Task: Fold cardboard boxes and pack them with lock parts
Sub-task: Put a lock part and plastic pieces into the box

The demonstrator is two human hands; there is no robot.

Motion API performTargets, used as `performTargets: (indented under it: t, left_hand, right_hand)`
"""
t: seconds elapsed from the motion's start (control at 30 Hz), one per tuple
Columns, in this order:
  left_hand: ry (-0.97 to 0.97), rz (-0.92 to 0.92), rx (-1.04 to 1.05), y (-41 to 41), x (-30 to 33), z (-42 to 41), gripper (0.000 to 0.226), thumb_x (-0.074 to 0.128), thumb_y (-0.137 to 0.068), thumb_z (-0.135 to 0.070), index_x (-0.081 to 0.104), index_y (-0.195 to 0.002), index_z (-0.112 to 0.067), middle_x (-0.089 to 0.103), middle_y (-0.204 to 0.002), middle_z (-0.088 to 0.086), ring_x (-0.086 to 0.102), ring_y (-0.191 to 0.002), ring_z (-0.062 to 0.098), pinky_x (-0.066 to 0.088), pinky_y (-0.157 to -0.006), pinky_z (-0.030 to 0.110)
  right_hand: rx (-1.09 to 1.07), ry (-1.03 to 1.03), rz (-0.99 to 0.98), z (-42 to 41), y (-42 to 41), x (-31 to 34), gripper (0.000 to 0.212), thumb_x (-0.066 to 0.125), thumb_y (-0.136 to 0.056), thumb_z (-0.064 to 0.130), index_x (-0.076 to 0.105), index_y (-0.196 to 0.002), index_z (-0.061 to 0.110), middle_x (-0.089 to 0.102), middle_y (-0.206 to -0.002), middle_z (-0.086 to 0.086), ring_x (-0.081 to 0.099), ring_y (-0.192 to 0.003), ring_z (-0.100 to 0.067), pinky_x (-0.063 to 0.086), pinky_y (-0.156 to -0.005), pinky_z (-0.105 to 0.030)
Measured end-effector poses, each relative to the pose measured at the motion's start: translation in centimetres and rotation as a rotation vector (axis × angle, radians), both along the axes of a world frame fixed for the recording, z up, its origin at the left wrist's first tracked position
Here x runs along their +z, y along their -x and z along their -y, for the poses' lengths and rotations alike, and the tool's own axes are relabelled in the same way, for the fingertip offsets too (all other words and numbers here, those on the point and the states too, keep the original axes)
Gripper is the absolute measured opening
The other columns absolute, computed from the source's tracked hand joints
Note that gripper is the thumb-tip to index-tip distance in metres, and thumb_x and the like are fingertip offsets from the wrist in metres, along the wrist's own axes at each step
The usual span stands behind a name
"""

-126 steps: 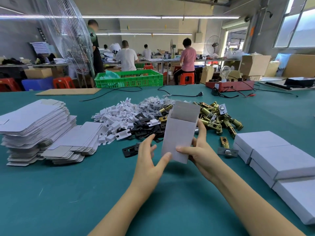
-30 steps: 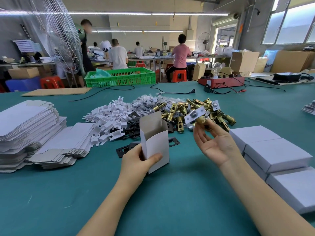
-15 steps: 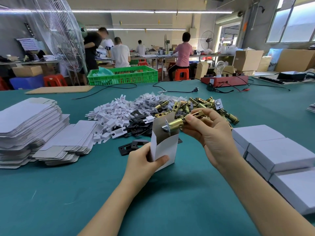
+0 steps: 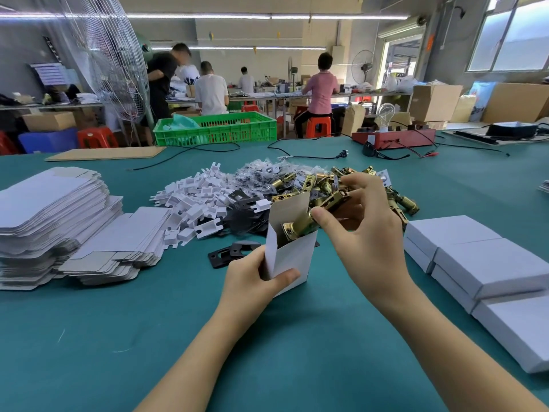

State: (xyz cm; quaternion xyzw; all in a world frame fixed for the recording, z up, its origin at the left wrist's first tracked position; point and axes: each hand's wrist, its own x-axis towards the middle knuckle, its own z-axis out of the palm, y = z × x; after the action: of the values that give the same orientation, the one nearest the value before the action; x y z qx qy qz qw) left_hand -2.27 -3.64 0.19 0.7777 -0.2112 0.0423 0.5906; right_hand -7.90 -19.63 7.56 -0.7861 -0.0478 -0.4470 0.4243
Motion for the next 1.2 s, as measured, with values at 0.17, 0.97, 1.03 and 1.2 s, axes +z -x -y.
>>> performTargets:
  t: [0.17,0.97,1.03,1.2]
  left_hand:
    - [-0.017,0.042,-0.010,0.1,0.0,0.1,0.021,0.083,-0.076,-0.023,0.062,-0.076,-0.021,0.058,-0.068,0.000,0.046,-0.063,0.011,0.034,-0.059,0.024]
    - [-0.018,0.021,-0.040,0.5,0.3,0.9,0.019,0.080,-0.080,-0.018,0.070,-0.096,-0.014,0.068,-0.092,0.014,0.059,-0.086,0.035,0.049,-0.077,0.049]
    - [-0.012,0.033,-0.042,0.5,0.2,0.8,0.020,0.079,-0.081,-0.018,0.069,-0.096,-0.010,0.067,-0.093,0.018,0.059,-0.086,0.036,0.049,-0.076,0.050]
    - [0.012,0.005,-0.056,0.4,0.1,0.8,0.018,0.079,-0.081,-0.018,0.070,-0.096,-0.021,0.072,-0.087,-0.001,0.064,-0.082,0.022,0.051,-0.070,0.035]
  right_hand:
    - [-0.060,0.208,0.072,-0.4,0.3,-0.2,0.044,0.079,-0.078,0.019,0.044,-0.103,0.008,0.057,-0.080,-0.002,0.057,-0.069,-0.022,0.050,-0.057,-0.041]
    - [-0.340,0.569,0.009,-0.5,-0.9,-1.5,0.020,0.064,-0.081,0.006,0.052,-0.064,0.005,0.054,-0.066,-0.011,0.047,-0.069,-0.029,0.035,-0.065,-0.034]
    - [-0.338,0.577,0.005,-0.6,-0.9,-1.6,0.019,0.064,-0.081,0.006,0.053,-0.066,0.005,0.055,-0.069,-0.012,0.049,-0.070,-0.031,0.040,-0.064,-0.037]
    - [-0.266,0.565,0.070,-0.5,-1.1,-2.2,0.020,0.060,-0.087,0.007,0.055,-0.069,0.002,0.056,-0.074,-0.014,0.051,-0.071,-0.033,0.046,-0.062,-0.041]
